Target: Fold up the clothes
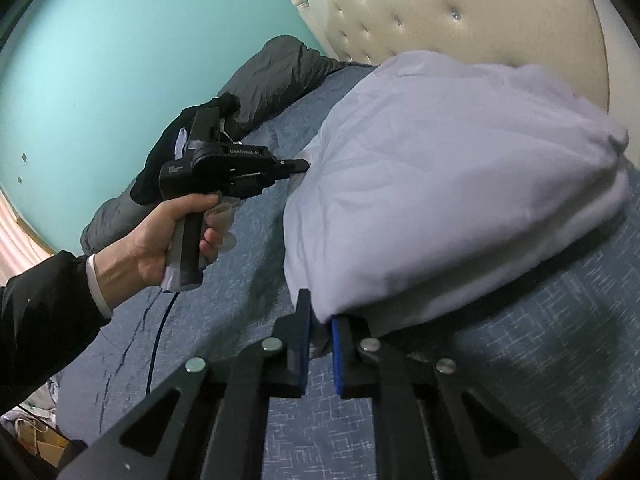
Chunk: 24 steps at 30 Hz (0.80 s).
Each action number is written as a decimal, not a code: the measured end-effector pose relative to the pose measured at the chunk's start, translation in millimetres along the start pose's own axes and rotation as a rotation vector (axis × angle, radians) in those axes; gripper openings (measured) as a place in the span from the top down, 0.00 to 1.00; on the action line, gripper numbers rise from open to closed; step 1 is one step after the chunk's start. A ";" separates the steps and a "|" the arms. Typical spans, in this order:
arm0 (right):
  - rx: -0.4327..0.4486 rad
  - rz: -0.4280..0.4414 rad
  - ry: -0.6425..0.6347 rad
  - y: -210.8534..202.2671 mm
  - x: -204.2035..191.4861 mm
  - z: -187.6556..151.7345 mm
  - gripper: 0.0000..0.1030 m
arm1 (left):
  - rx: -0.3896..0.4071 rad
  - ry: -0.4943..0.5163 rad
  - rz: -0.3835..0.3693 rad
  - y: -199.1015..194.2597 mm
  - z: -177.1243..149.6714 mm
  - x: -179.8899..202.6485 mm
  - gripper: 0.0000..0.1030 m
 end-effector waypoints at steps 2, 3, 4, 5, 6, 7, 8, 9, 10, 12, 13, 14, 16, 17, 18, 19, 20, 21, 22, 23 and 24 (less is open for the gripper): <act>-0.005 -0.022 -0.003 -4.0 -2.0 1.1 0.88 | 0.015 -0.022 0.011 -8.5 0.3 -5.0 0.79; -0.008 -0.033 -0.005 -6.0 -3.0 1.6 0.85 | 0.025 -0.026 0.021 -14.2 0.4 -6.9 0.68; -0.010 -0.043 -0.005 -7.7 -2.8 2.5 0.85 | 0.031 -0.025 0.028 -20.3 -0.1 -7.9 0.62; -0.012 -0.051 -0.006 -8.9 -2.0 3.5 0.85 | 0.036 -0.025 0.034 -26.4 -0.6 -8.9 0.61; -0.013 -0.064 -0.009 -12.1 -1.9 4.0 0.85 | 0.040 -0.017 0.043 -32.5 -1.6 -8.4 0.61; -0.012 -0.081 -0.013 -16.4 -2.0 4.3 0.85 | 0.040 0.003 0.055 -38.5 -3.7 -5.1 0.61; -0.010 -0.095 -0.016 -20.8 -3.2 4.7 0.85 | 0.042 0.022 0.066 -44.6 -6.0 -1.9 0.61; -0.007 -0.108 -0.019 -25.4 -5.0 5.1 0.85 | 0.047 0.036 0.074 -50.6 -8.9 1.1 0.61; -0.004 -0.117 -0.019 -29.3 -5.9 5.8 0.85 | 0.053 0.050 0.080 -57.5 -12.2 4.0 0.61; 0.012 -0.131 -0.018 -36.9 -8.5 9.6 0.85 | 0.064 0.072 0.088 -74.9 -20.9 9.6 0.59; 0.021 -0.138 -0.018 -40.7 -10.0 11.8 0.85 | 0.069 0.083 0.091 -83.7 -24.9 12.1 0.58; 0.030 -0.149 -0.022 -44.3 -11.1 14.2 0.85 | 0.073 0.095 0.096 -92.0 -28.6 14.6 0.56; 0.053 -0.191 -0.035 -49.7 -12.3 22.3 0.85 | 0.082 0.123 0.117 -107.0 -37.8 21.1 0.53; 0.065 -0.202 -0.038 -52.2 -12.8 26.7 0.85 | 0.086 0.137 0.127 -113.7 -41.6 24.0 0.53; 0.074 -0.203 -0.044 -53.0 -13.6 31.4 0.85 | 0.089 0.148 0.133 -118.6 -44.2 25.8 0.52; 0.082 -0.203 -0.052 -52.9 -14.7 36.2 0.85 | 0.090 0.154 0.134 -123.7 -47.5 27.0 0.52; 0.087 -0.203 -0.058 -51.0 -14.3 41.4 0.85 | 0.090 0.160 0.135 -128.8 -51.0 28.0 0.52; 0.090 -0.203 -0.064 -48.3 -13.2 46.8 0.85 | 0.090 0.165 0.139 -134.0 -54.8 28.6 0.52; 0.096 -0.211 -0.071 -44.8 -11.3 51.5 0.85 | 0.090 0.170 0.142 -139.3 -58.7 29.3 0.52; 0.102 -0.222 -0.079 -40.9 -9.2 55.9 0.85 | 0.090 0.176 0.146 -144.5 -62.5 29.9 0.52; 0.103 -0.243 -0.088 -34.0 -4.9 61.1 0.85 | 0.090 0.181 0.149 -149.7 -66.4 30.6 0.52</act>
Point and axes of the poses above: each gripper's, at about its wrist camera, not at the fingertips, and y roughly the way its jaws point, x to its right, z to its top, the point moved 4 cm from there along y, roughly the way its jaws point, and after that the axes turned 1 degree about -z, right-handed, at the moved point
